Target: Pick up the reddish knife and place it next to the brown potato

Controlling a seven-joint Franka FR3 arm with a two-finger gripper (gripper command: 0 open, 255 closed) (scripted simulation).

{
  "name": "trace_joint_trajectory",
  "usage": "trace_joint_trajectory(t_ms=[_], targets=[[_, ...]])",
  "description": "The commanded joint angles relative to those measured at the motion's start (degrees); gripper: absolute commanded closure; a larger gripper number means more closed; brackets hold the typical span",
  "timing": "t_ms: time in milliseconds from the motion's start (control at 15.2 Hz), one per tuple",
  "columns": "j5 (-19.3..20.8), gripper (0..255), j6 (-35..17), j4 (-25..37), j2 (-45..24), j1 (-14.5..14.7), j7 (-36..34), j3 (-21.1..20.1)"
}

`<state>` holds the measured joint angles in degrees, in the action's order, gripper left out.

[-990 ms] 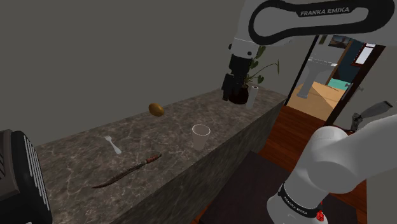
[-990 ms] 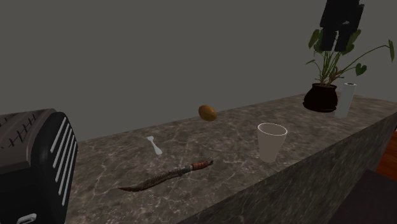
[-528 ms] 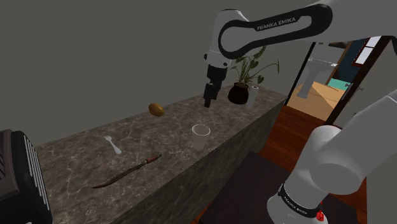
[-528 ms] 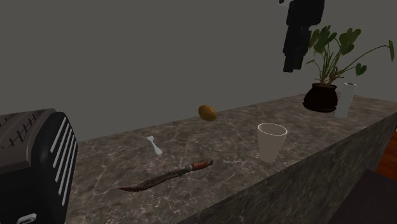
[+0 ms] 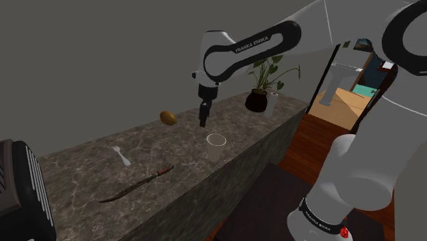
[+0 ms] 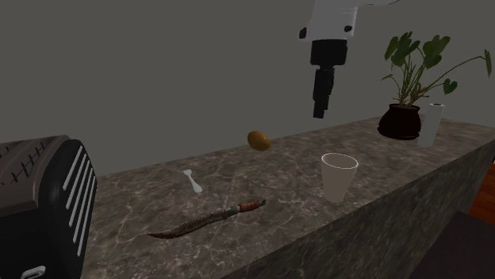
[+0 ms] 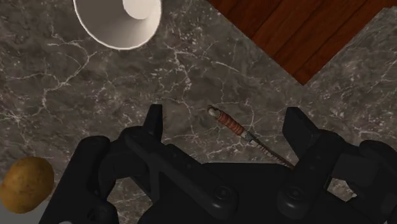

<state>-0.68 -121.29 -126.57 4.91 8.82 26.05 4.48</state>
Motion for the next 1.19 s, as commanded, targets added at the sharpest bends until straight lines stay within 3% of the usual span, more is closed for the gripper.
trace_joint_trajectory(t_ms=[0,528,1122], targets=[[-0.2,0,-1.6,2.2,-4.0,0.7,2.9,-0.5],[0.6,0,-6.1,12.3,-19.3,3.3,12.2,-3.7],[4.2,0,-8.6,25.0,-35.2,6.7,20.5,-7.5]])
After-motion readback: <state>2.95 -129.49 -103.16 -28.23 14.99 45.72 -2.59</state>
